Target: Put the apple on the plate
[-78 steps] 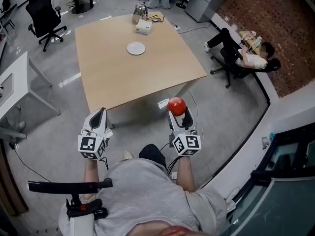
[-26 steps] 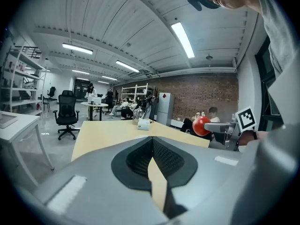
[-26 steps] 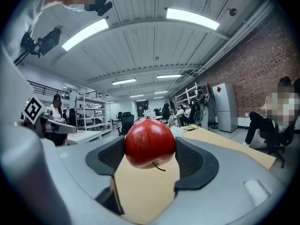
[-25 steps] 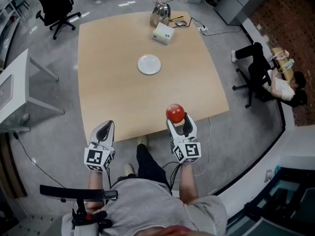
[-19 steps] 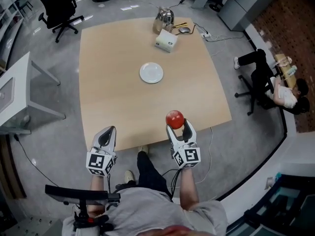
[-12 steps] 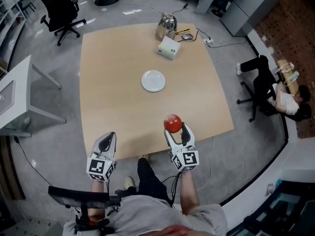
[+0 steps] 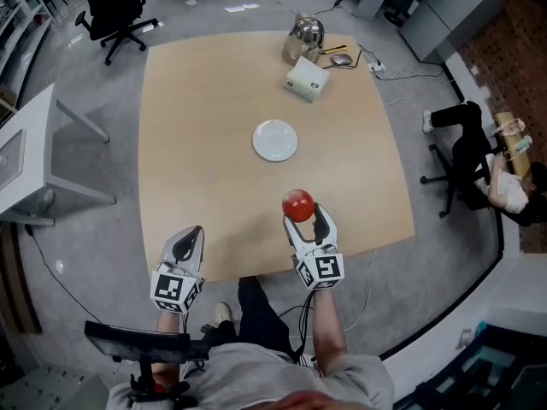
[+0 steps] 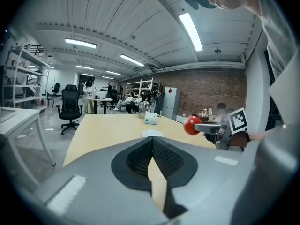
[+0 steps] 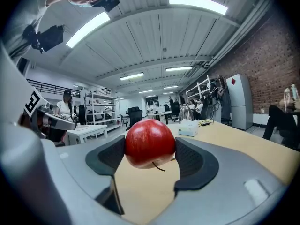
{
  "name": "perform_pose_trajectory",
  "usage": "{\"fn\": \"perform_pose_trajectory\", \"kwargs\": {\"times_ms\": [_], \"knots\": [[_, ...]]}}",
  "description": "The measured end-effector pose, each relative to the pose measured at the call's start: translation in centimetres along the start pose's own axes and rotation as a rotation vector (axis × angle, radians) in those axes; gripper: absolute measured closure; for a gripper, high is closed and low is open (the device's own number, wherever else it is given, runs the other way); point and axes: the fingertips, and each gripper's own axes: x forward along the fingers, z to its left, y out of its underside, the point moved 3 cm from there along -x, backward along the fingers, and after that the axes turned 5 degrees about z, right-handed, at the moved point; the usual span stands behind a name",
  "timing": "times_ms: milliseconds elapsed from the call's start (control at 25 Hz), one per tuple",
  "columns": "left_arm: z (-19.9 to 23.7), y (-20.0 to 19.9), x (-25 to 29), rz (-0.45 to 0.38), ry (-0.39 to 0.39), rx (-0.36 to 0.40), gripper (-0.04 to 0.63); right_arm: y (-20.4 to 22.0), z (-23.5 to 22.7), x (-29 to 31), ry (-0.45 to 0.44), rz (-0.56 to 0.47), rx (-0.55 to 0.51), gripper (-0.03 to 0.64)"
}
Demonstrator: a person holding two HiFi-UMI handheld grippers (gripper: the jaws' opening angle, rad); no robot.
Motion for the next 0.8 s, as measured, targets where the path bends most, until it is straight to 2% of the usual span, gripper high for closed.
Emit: {"fn": "perform_pose_trajectory", "kwargs": {"times_ms": [800], "knots": [[1.4,1.8,5.5,0.069,0.022,-0.006,0.575,1.0,-3.8,9.1,-0.027,0.005,-0.010,0.273]]}}
